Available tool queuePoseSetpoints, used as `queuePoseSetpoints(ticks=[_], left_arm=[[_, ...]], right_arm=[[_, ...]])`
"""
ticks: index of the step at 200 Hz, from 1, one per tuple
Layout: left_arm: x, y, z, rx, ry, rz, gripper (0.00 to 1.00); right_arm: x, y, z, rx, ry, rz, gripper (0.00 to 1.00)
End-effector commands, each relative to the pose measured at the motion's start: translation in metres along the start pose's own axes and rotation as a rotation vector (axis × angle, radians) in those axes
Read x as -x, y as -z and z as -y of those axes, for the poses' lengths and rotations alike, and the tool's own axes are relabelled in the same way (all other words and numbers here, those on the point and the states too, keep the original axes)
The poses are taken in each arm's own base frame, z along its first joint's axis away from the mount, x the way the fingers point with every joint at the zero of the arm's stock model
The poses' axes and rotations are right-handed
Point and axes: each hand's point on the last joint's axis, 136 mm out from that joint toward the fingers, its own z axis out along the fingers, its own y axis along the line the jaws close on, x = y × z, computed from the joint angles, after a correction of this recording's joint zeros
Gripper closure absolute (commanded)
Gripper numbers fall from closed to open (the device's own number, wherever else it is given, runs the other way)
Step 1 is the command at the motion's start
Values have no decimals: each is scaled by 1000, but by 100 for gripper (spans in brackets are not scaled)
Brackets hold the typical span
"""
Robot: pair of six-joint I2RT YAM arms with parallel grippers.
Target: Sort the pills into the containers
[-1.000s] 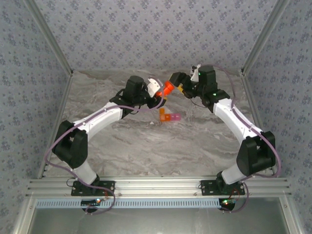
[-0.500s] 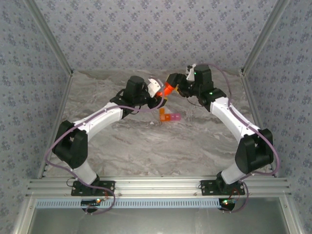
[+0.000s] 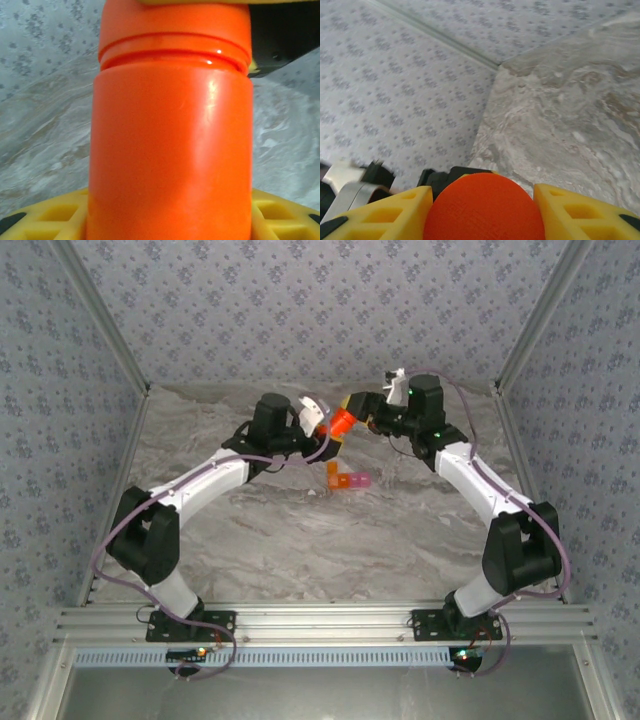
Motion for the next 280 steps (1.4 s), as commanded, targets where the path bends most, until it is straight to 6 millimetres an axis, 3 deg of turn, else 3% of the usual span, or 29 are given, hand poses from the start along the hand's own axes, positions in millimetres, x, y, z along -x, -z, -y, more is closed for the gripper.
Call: queuePoseSetpoints(ticks=[1,57,81,126,156,280], left_arm=[[40,26,20,-89,0,116,100],[21,19,4,-14,-9,49,100],[16,16,-3,33,-33,30,100],[8,13,-13,133,-102,-10,100],[5,10,-12,151,-126,-23,100],[1,-4,-6,127,-149,-52,100]], right_arm=[[12,9,-17,75,116,12,42],[28,20,-24,10,50,73,18],[33,27,-18,-56,-14,106,14],[32,38,16,-228,-195,175,14],[26,34,33,-275,-257,184,14],[6,-3,18,-226,-249,93,16]])
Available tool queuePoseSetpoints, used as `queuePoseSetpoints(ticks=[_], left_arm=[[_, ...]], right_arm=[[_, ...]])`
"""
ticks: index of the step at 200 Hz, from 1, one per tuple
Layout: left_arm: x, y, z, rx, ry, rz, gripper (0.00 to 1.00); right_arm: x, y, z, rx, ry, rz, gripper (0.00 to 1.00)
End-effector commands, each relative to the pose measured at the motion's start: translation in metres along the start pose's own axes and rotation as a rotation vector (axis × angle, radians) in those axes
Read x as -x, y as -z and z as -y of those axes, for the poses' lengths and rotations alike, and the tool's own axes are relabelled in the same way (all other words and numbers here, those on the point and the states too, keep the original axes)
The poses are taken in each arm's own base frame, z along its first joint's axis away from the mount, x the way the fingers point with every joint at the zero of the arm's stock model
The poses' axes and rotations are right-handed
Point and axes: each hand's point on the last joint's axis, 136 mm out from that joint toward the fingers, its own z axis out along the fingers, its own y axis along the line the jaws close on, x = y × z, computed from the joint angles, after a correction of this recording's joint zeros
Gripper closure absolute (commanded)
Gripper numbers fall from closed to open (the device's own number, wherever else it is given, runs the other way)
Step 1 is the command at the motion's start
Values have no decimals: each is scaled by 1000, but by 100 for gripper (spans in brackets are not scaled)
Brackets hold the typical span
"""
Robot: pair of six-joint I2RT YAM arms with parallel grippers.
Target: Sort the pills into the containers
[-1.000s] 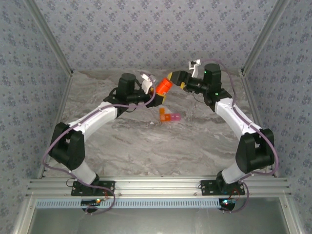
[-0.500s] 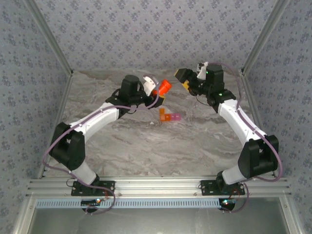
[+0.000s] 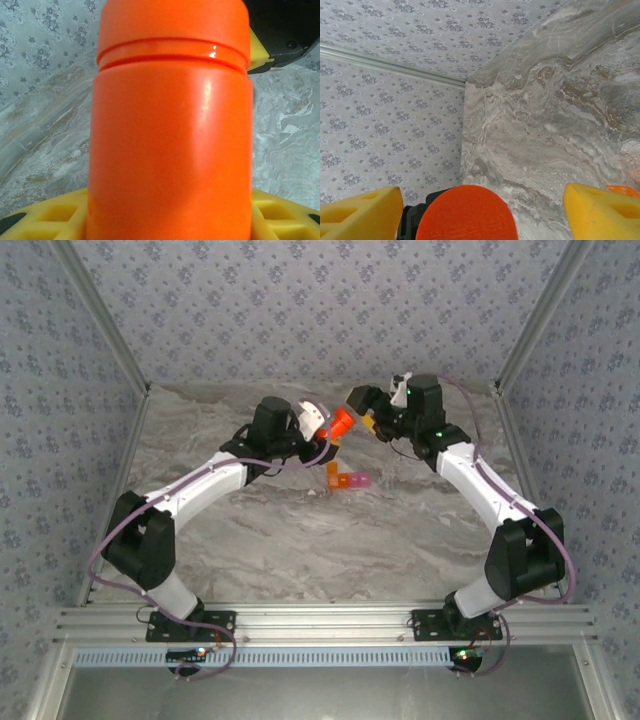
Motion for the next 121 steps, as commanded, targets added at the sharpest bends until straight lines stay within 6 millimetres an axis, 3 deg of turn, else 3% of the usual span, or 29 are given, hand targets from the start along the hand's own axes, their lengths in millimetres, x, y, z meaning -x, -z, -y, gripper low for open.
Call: queuePoseSetpoints(ticks=[1,85,121], left_arm=[[19,0,2,-5,-39,40,100],[22,-1,2,-6,-39,48,100],[25,0,2,-5,-39,57,100]], right_arm=[[3,-4,-10,11,5,2,16],[-11,-9,-13,20,18,-37,26],[-16,-10,-15,30,23,-55,39]])
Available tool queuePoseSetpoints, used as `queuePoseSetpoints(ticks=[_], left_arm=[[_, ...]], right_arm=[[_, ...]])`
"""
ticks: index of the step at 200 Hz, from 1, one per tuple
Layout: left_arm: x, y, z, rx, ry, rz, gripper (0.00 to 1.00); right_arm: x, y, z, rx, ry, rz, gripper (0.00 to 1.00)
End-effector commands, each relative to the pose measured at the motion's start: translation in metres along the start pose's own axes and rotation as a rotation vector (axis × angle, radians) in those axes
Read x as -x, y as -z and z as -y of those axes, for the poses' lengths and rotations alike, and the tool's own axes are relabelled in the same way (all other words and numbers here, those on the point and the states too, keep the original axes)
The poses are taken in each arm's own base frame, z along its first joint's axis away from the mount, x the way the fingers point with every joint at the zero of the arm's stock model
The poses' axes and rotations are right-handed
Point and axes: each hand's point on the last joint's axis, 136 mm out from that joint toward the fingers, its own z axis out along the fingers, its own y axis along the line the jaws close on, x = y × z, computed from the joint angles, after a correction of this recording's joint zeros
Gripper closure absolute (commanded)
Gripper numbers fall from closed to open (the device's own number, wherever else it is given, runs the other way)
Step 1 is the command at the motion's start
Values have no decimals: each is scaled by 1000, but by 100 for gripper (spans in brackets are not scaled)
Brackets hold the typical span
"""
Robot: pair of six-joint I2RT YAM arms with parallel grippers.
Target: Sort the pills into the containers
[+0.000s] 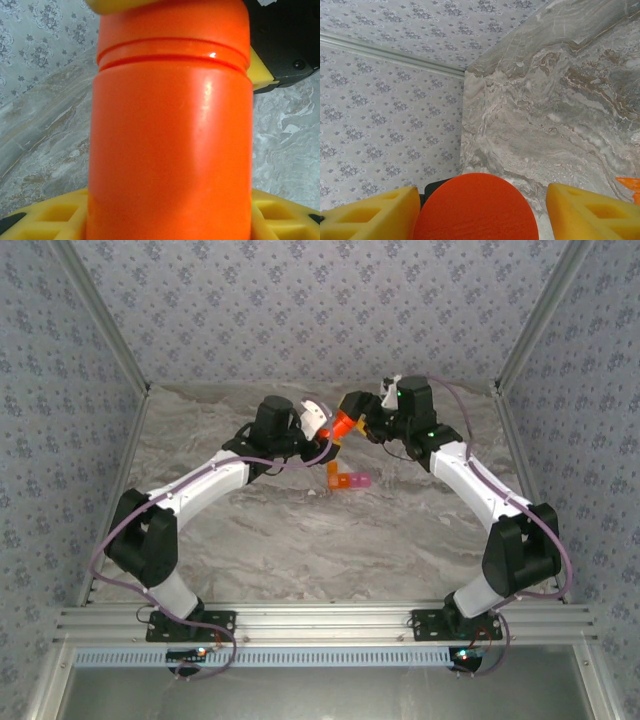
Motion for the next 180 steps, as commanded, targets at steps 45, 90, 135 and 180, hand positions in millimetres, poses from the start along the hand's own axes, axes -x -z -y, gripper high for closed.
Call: queuePoseSetpoints(ticks=[45,90,135,180], left_arm=[[29,3,7,-38,-23,72,100],[41,16,21,-190,60,121,100],[50,25,35,-318,117,154,100],[48,22,31,-302,116,142,100]], right_arm=[[-3,3,-8,17,64,-21,48],[12,20,-36,236,341,32,52],[10,29,-39,354,415,17,51],[13,26,-39,361,358,11,40]])
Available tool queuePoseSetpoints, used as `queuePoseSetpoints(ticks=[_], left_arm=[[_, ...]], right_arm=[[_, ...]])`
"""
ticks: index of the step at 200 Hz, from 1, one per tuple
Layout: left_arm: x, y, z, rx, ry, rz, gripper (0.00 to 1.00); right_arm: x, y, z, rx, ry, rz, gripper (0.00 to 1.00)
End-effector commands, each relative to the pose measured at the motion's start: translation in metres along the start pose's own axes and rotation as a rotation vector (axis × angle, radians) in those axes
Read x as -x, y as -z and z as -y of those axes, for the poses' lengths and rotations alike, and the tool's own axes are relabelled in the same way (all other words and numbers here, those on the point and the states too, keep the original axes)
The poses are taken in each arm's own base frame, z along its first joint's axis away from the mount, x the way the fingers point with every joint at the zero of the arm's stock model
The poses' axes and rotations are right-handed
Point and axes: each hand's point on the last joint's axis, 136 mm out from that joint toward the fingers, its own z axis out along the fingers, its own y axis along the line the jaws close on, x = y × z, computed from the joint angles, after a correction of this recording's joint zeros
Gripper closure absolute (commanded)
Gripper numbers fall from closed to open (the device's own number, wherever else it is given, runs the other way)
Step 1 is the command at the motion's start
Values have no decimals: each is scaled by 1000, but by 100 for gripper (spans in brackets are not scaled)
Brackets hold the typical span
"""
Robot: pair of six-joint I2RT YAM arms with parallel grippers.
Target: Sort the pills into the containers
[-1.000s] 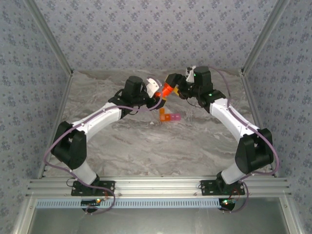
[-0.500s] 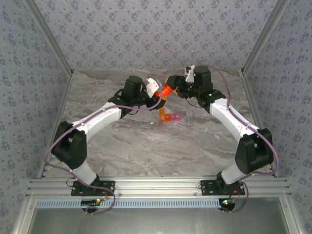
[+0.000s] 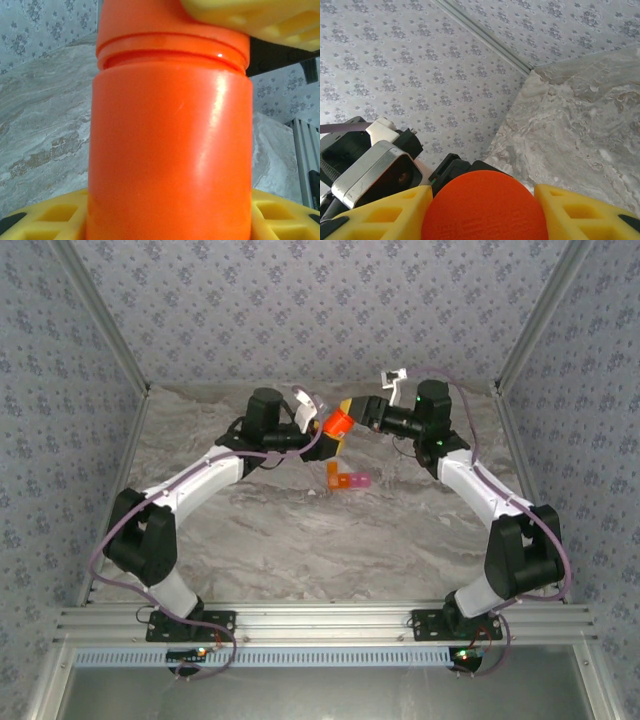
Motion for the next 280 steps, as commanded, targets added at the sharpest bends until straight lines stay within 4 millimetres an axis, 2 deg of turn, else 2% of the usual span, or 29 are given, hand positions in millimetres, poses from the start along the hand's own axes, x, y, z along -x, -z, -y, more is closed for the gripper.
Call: queuePoseSetpoints(ticks=[1,28,47,65,77,82,98,119,146,184,233,280], left_arm=[[22,3,13,-59,-45,45,100],[13,1,0,24,-76,6,100],[3,-1,-8,83,-114,-37,100],[-5,-1,-19,142,-136,-59,100],[-9,-1,-24,179,-151,-68,100],[-10,-1,-27,195,-155,-71,100],[-14,-3,-31,242,-188,-87,100],[-19,-6,-33,281,-229,-114,100],[-23,-9,-33,284,-238,-128,100],[-23,-11,-32,275,-236,-127,100],[-20,-14,-31,269,-237,-120,100],[-19,-15,-30,265,-235,-118,100]], right_arm=[[11,2,1,7,14,38,39],[19,7,1,-22,-40,76,15],[25,13,1,-56,-60,104,10],[26,17,11,-135,-122,109,10],[19,21,32,-243,-199,116,10],[25,24,32,-284,-216,126,10],[18,30,51,-388,-287,142,10],[12,35,65,-436,-360,168,11],[15,28,59,-405,-365,182,11],[8,19,59,-397,-366,160,11],[2,6,49,-372,-355,125,11],[-5,-4,42,-352,-354,103,16]])
